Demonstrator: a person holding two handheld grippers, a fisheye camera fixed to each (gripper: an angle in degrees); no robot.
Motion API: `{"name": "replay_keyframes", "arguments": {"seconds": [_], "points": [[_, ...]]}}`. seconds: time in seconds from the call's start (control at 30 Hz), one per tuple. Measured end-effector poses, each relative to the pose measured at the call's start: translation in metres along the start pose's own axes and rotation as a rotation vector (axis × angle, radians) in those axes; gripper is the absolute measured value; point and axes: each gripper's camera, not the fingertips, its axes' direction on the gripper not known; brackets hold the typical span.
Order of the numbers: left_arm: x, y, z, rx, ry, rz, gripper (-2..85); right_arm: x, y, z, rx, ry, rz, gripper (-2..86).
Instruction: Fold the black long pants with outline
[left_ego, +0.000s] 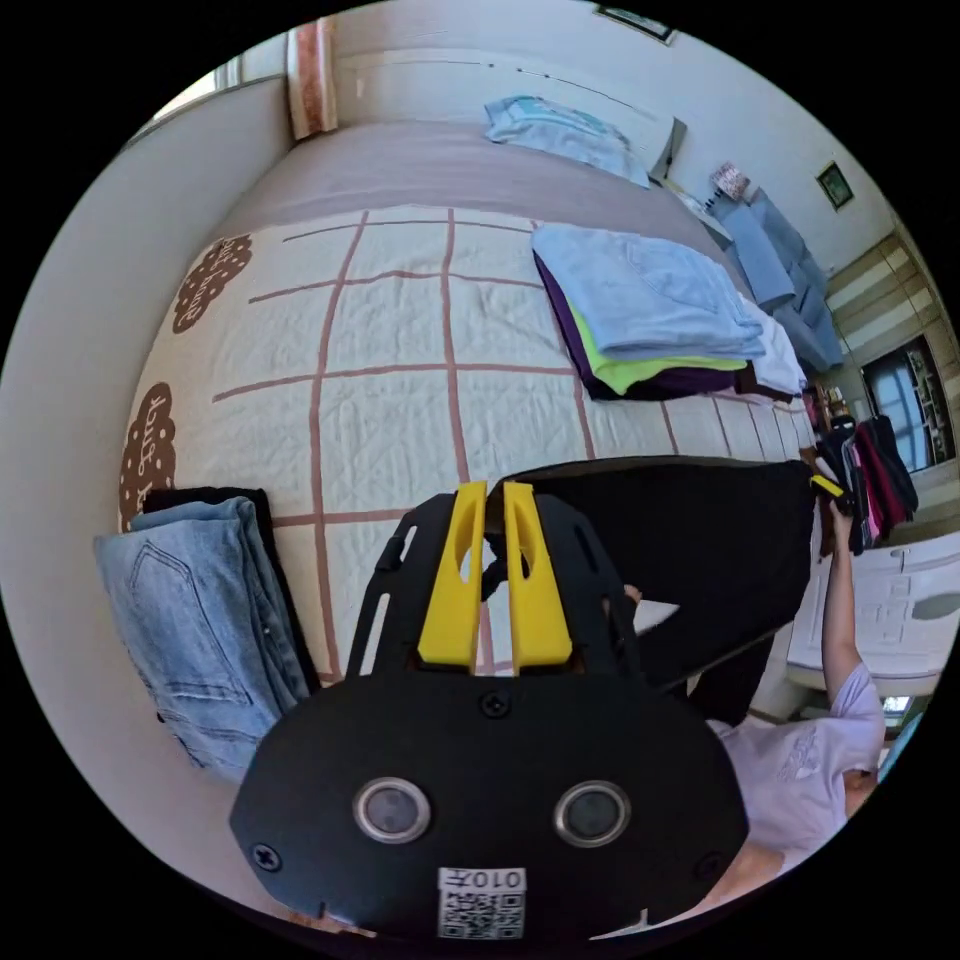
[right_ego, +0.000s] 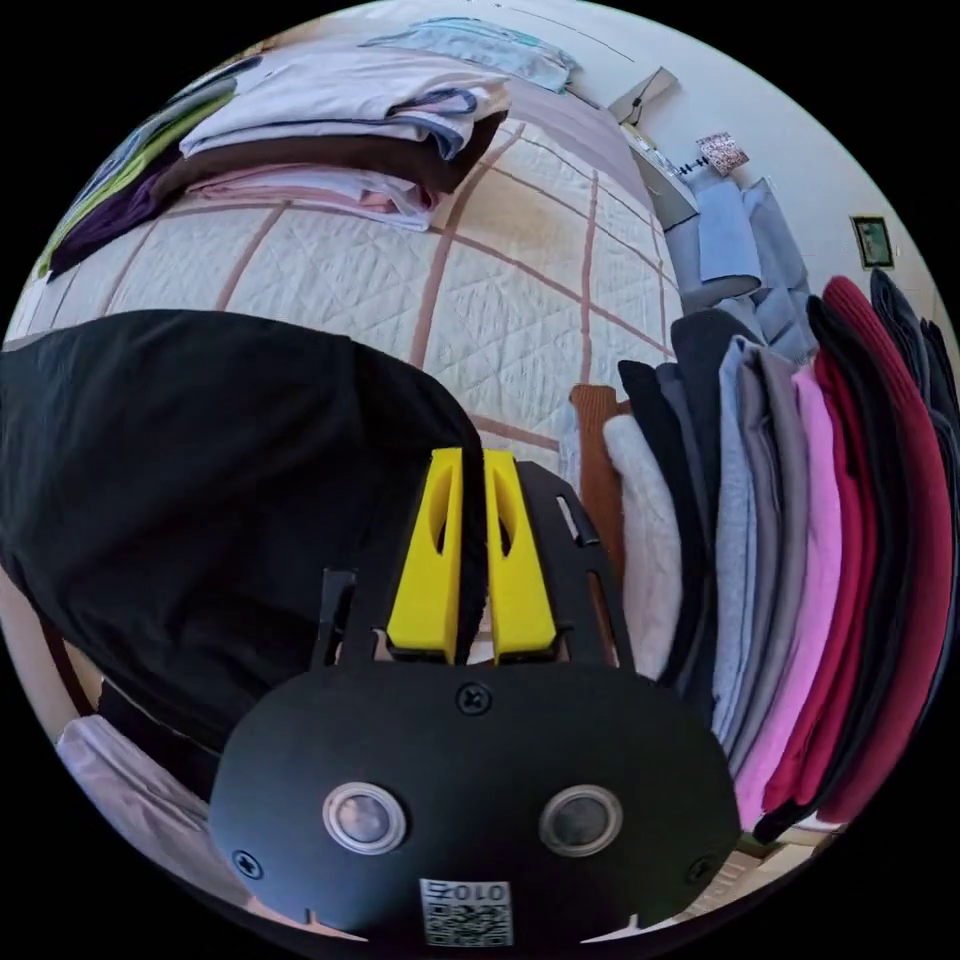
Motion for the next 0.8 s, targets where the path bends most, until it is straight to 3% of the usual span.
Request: {"name": "replay_keyframes", "arguments": {"seconds": [0.23,0.37,0.5,0.6,0.67,0.8], "points": [[-0.045,0.026,0.062,-0.024,-0.011,-0.100,6.1,0.009,0.027,0.001,0.120,-0.039,0.039,5.6],[-0.095,0.058,0.029,0.138,0.026,-0.188,7.0,0.040,0.081,-0.035,0.294,-0.170,0.151,5.1],[-0.105,0.055,0.003,0.233,0.072,-0.116,6.8,0.034,0.141,-0.062,0.513,-0.234,0.163,3.1],[-0.105,0.022,-0.004,0.059,0.027,-0.124,6.8,0.019,0.156,-0.059,0.506,-0.225,0.144,2.5],[-0.119,-0.006,0.006,-0.155,0.023,-0.134,6.9,0.009,0.158,-0.056,0.491,-0.226,0.114,2.4],[-0.143,-0.006,-0.029,-0.058,-0.130,-0.216,6.8,-0.003,0.171,-0.051,0.511,-0.338,0.097,2.2]]}}
